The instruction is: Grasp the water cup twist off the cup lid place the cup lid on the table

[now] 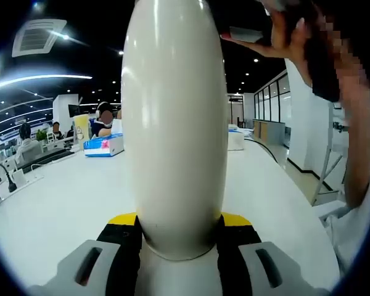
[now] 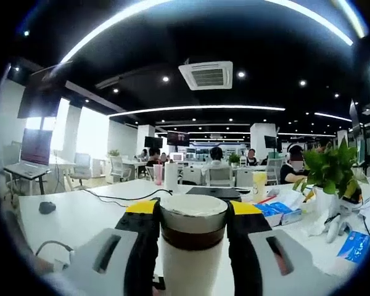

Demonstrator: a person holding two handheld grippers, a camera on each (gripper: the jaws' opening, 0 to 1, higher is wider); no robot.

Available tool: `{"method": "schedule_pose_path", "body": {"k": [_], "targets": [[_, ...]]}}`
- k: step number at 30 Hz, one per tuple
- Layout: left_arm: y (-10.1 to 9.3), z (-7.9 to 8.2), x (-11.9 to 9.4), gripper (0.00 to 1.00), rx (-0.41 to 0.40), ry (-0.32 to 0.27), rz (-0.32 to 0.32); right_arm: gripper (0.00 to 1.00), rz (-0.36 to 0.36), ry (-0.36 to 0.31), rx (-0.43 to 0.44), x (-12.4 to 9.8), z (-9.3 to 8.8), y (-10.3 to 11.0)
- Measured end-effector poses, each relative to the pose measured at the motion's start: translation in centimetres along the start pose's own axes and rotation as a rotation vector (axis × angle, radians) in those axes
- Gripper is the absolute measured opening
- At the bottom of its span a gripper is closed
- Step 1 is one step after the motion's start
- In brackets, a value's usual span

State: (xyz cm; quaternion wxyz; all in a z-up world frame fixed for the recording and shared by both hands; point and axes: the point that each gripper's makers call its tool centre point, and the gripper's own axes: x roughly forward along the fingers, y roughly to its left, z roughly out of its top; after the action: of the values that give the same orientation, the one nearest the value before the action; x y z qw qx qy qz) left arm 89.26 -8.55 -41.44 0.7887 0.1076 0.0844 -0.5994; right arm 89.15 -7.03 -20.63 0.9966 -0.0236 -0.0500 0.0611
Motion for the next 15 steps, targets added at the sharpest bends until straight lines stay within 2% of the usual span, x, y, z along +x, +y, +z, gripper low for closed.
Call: {"method": "schedule_pose_path", "body": {"k": [15], "targets": [[0.00,-0.03,-0.02,0.49,-0.001,0.000,0.001,0.45,0.090,0.016,-0.015,0.13,-0.05,0.24]]}}
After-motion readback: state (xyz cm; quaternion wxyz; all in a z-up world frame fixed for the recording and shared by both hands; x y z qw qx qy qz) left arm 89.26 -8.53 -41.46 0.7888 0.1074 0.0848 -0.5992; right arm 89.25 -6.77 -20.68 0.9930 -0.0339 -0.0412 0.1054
